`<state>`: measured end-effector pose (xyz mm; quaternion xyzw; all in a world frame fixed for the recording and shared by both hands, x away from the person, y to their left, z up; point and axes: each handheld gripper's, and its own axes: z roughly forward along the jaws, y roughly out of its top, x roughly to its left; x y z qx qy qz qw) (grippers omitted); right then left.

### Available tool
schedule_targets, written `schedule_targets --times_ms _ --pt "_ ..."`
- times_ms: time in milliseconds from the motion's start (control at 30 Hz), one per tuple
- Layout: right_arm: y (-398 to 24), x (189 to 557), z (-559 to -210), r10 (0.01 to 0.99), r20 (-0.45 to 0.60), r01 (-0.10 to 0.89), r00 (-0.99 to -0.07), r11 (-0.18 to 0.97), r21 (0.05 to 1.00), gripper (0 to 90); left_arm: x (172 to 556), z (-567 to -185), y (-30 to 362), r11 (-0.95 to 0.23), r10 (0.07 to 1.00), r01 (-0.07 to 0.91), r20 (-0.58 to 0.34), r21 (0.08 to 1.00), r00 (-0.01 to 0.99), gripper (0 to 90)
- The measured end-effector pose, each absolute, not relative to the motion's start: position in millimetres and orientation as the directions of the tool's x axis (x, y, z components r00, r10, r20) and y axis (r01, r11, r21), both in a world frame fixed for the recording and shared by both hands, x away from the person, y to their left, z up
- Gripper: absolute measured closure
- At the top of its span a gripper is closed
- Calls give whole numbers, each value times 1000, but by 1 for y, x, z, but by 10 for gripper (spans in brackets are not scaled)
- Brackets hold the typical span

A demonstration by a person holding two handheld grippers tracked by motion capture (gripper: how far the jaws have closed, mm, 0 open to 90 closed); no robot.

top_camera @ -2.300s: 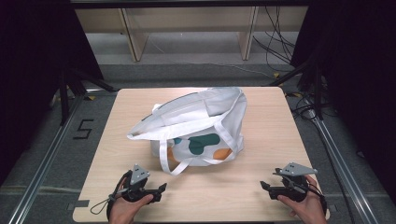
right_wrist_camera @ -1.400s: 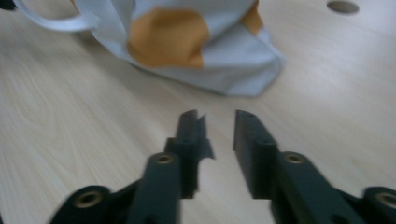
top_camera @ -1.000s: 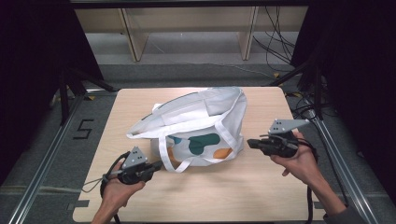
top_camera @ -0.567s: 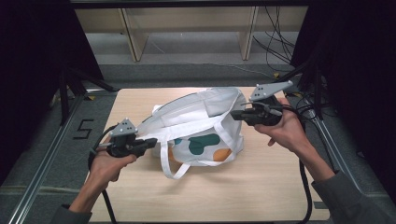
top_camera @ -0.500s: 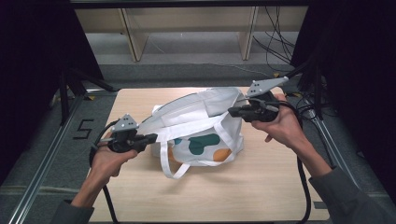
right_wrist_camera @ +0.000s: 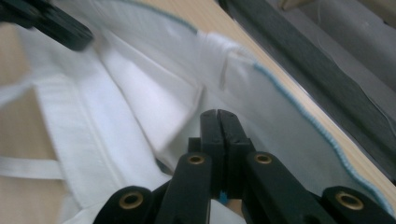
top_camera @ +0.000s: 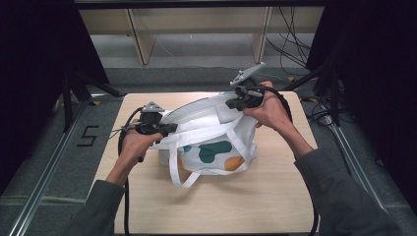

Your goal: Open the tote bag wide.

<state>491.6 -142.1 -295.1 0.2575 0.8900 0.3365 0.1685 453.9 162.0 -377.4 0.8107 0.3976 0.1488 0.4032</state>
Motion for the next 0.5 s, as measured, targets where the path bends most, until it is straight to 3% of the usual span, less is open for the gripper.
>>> schedule_targets --times_ms 67,233,367,400,433,467,500 --pt "-146 500 -308 582 -153 361 -799 667 652 900 462 -388 160 -338 775 555 -109 760 622 895" --pt "-171 518 -370 631 -118 508 -767 709 489 900 479 -418 164 -308 808 616 -142 725 572 896" --pt "-186 522 -410 662 -29 571 -749 667 478 900 482 -436 168 -296 827 649 -153 701 542 897" --pt "-191 520 -429 667 29 590 -745 637 496 900 488 -451 173 -244 832 660 -195 710 519 896" --pt "-191 520 -429 667 29 590 -745 637 496 900 488 -451 173 -244 832 660 -195 710 519 897" --pt "-193 518 -435 676 43 599 -736 619 508 900 493 -451 181 -213 811 701 -276 681 516 897" --pt "-195 515 -438 682 51 600 -730 603 526 900 495 -450 182 -199 813 708 -290 678 506 898"
